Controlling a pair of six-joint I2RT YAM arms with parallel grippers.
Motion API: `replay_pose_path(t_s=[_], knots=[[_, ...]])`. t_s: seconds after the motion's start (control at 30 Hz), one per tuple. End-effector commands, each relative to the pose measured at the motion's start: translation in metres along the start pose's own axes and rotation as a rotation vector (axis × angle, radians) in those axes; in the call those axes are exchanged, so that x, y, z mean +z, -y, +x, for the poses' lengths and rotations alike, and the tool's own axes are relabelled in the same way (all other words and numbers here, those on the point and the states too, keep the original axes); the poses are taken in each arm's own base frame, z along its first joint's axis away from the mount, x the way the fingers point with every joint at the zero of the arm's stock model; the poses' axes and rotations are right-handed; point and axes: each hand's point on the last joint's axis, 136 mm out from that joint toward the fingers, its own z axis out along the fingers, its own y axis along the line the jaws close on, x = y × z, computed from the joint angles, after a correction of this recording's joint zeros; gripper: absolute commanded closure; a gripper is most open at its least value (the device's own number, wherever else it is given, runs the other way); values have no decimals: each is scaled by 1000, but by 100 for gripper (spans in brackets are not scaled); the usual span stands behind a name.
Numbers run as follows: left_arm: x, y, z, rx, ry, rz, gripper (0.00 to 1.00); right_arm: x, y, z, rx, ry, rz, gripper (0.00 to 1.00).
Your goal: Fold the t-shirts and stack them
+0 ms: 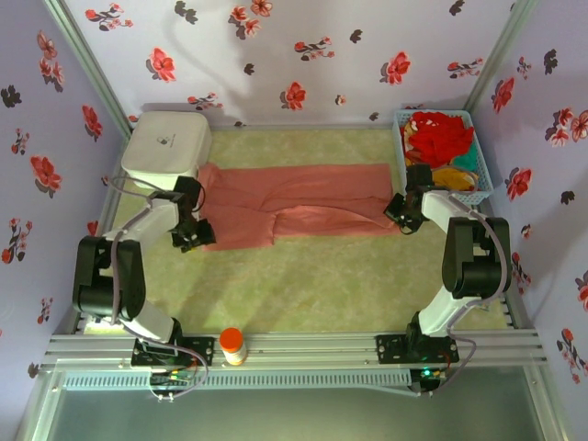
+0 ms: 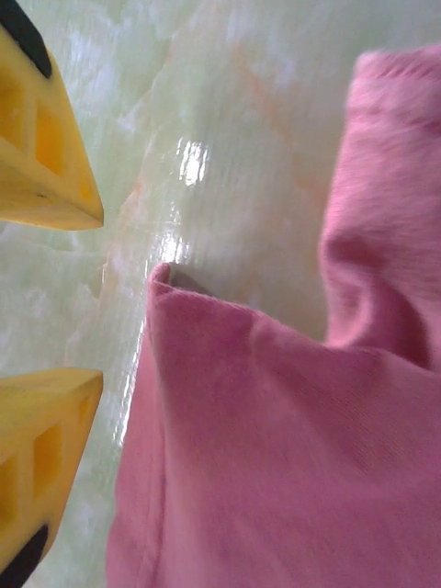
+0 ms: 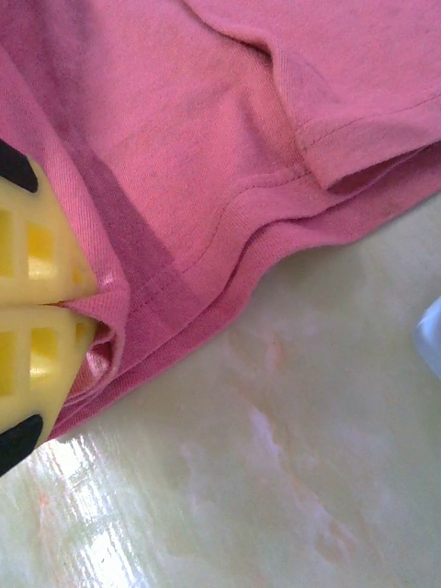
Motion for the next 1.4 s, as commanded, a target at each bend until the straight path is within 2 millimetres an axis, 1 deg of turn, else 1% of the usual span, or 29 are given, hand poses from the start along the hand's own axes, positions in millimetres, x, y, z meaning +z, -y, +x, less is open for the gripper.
replay_pose_path(t_s=[0.0, 0.13, 0.2, 0.37, 0.53, 0.73, 0.77, 0.8, 0.9, 1.0, 1.03, 1.13, 1.27, 1.37], knots=[[11, 7, 0, -21, -8, 17, 56, 1, 10, 1, -8, -7, 32, 100], [23, 9, -1, -18, -31, 2, 56, -2, 8, 1, -8, -1, 25, 100], [28, 8, -1, -16, -42, -13, 58, -3, 7, 0, -8, 3, 23, 100], [35, 2, -3, -8, -50, -53, 62, -5, 7, -1, -10, 5, 23, 100], [36, 2, -7, 1, -46, -66, 75, -9, 6, -2, -15, 11, 23, 100], [29, 5, -14, 14, -24, -60, 96, -11, 8, -2, -23, 18, 28, 100], [28, 5, -14, 14, -23, -57, 98, -11, 8, -2, -23, 18, 26, 100], [27, 6, -15, 15, -21, -54, 99, -11, 7, -1, -23, 16, 23, 97], [27, 5, -14, 20, -25, -57, 100, -12, 4, -1, -20, 15, 4, 82], [29, 5, -12, 25, -31, -58, 100, -13, 2, 2, -15, 11, -9, 73], [29, 5, -12, 26, -31, -58, 100, -15, 3, 2, -15, 12, -10, 71], [29, 6, -11, 28, -30, -55, 100, -17, 3, 4, -14, 16, -14, 71], [29, 8, -12, 35, -29, -54, 100, -15, 5, 8, -9, 5, -17, 70], [30, 8, -12, 39, -32, -56, 100, -14, 6, 12, -5, -7, -18, 67]])
